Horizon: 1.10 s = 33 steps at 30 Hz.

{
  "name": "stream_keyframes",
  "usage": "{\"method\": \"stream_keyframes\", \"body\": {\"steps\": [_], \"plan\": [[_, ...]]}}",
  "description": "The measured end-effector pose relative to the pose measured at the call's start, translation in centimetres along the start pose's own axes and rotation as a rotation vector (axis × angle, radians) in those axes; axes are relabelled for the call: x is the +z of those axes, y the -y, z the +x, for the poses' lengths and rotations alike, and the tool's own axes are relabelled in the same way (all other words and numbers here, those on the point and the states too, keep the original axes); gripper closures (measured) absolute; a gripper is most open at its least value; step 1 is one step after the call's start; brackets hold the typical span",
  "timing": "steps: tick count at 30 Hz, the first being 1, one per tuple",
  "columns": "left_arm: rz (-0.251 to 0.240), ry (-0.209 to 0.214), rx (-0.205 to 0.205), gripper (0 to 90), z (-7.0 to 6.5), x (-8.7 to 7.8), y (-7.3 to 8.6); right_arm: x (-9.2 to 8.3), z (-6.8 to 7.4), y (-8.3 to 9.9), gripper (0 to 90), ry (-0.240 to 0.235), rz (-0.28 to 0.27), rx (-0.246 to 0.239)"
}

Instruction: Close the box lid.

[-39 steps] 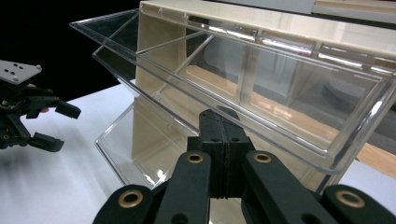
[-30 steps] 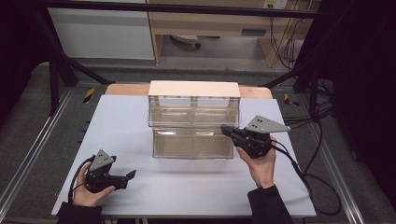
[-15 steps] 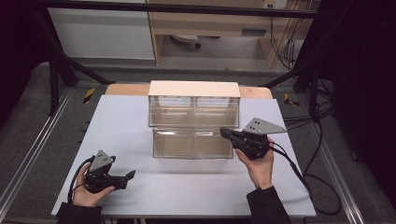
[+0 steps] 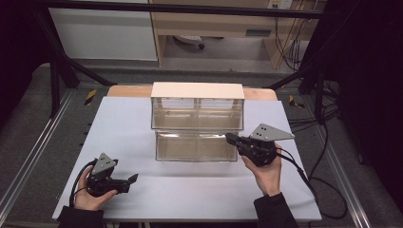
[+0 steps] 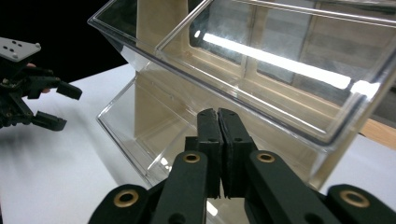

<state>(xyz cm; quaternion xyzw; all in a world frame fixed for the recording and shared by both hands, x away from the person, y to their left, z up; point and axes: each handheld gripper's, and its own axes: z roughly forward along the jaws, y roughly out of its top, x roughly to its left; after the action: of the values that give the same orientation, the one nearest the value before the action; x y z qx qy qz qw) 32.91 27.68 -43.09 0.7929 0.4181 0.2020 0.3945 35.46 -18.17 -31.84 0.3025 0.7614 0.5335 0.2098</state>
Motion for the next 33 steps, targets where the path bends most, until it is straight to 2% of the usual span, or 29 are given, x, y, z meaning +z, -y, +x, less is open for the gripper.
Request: {"method": "stream_keyframes", "body": {"steps": [5, 7, 11, 19, 23, 28, 33], "plan": [[0.002, 0.0, 0.0, 5.3, 0.0, 0.1, 0.0, -1.1, -0.3, 0.8, 76.3, 0.012, 0.014, 0.006], [0.001, 0.001, -0.002, 5.3, 0.0, 0.1, 0.1, -1.4, -0.5, 1.3, 70.4, 0.019, 0.032, 0.022], [0.006, 0.002, 0.0, 5.3, 0.0, 0.2, 0.1, -1.8, -1.2, 2.6, 59.1, 0.051, 0.06, 0.058], [0.009, 0.001, -0.002, 5.2, 0.0, 0.3, 0.2, -2.3, -2.9, 5.6, 38.0, 0.107, 0.11, 0.097], [0.016, 0.003, 0.002, 5.1, 0.0, 0.3, 0.2, -2.2, -3.6, 7.3, 28.7, 0.106, 0.153, 0.101], [0.021, 0.007, 0.006, 5.1, 0.0, 0.4, 0.3, -2.3, -4.2, 9.0, 19.2, 0.093, 0.178, 0.133], [0.024, 0.004, 0.007, 4.9, 0.0, 0.5, 0.4, -2.3, -4.8, 10.4, 11.8, 0.078, 0.225, 0.128]]}}
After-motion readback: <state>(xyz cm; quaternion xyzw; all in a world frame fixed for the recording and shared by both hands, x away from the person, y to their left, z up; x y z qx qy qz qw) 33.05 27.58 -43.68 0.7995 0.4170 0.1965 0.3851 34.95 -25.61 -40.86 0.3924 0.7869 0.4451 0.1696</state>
